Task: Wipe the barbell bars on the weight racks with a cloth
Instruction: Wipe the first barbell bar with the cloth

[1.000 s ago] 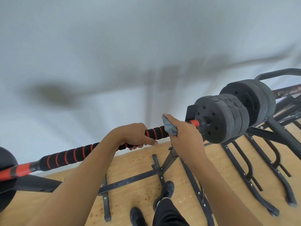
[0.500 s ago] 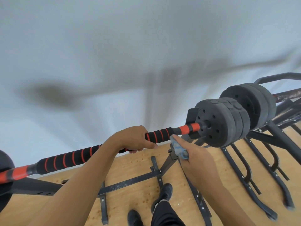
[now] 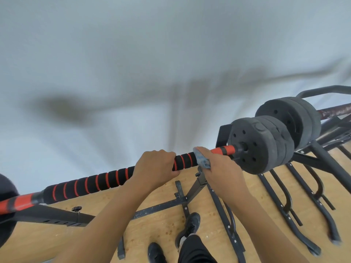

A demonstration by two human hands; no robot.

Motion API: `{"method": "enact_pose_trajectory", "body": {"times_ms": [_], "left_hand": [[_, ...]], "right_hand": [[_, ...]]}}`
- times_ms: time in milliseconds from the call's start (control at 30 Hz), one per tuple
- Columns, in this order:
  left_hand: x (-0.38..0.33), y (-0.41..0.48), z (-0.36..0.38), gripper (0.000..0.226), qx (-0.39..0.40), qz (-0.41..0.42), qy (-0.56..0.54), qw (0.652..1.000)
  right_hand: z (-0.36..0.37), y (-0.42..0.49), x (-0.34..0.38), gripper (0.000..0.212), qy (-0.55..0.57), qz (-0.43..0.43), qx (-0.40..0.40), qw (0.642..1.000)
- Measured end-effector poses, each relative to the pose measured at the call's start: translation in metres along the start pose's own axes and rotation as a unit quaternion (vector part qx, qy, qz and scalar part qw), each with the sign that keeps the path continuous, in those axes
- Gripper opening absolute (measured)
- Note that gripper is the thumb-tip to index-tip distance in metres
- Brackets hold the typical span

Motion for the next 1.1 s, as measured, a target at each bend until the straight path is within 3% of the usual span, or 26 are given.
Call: {"method": "enact_pose_trajectory", "body": {"times_ms": [100, 167, 333, 433, 500, 567, 700, 767, 833, 900, 1000, 1100], "left_hand": [[-0.004, -0.005, 0.001, 0.034, -0.023, 0.006, 0.029, 0.999], [-0.007, -0.007, 0.0, 0.032, -0.038, 0.008, 0.037, 0.999], [-0.009, -0.011, 0.0, 0.033, -0.067, 0.009, 0.042, 0.997], [-0.011, -0.016, 0.001, 0.032, -0.084, 0.008, 0.035, 0.996], [-0.012, -0.019, 0.001, 0.031, -0.087, 0.002, 0.029, 0.996], [-0.014, -0.021, 0.001, 0.032, -0.093, 0.0, 0.036, 0.995], [-0.017, -0.024, 0.001, 0.028, -0.112, 0.01, 0.053, 0.992], [-0.017, -0.026, 0.005, 0.025, -0.109, 0.01, 0.063, 0.992], [-0.016, -0.027, 0.009, 0.024, -0.097, 0.001, 0.07, 0.993], [-0.014, -0.026, 0.009, 0.025, -0.098, -0.006, 0.073, 0.992], [-0.016, -0.025, 0.007, 0.029, -0.11, -0.016, 0.054, 0.992], [-0.016, -0.02, -0.003, 0.037, -0.096, -0.016, 0.004, 0.995]], "right_hand": [[-0.001, -0.031, 0.0, 0.079, -0.046, -0.043, -0.067, 0.996], [0.002, -0.042, -0.005, 0.088, -0.06, -0.041, -0.067, 0.995], [-0.013, -0.06, -0.017, 0.063, 0.005, -0.036, -0.131, 0.991], [-0.035, -0.036, -0.007, 0.031, 0.086, -0.09, -0.173, 0.977], [-0.045, -0.013, 0.006, 0.036, 0.057, -0.093, -0.146, 0.983], [-0.047, -0.007, 0.022, 0.03, -0.06, -0.065, -0.089, 0.992], [-0.033, -0.022, 0.024, 0.025, -0.084, -0.043, -0.067, 0.993], [-0.018, -0.027, 0.014, 0.041, -0.085, -0.044, -0.031, 0.995], [-0.009, -0.04, 0.007, 0.068, -0.085, -0.045, -0.041, 0.995], [-0.003, -0.052, 0.002, 0.078, -0.072, -0.051, -0.046, 0.995], [-0.005, -0.052, -0.012, 0.066, -0.039, -0.041, -0.025, 0.998], [-0.038, -0.038, -0.002, 0.046, 0.022, -0.057, -0.099, 0.993]]}}
Point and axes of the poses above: each hand's wrist, its own y-axis towards the middle knuckle, its own z-axis out of the palm, x = y × z, the point moved 7 cm from there along y, towards the middle knuckle, and after that the axes turned 14 degrees about -y, right-handed, at the moved point
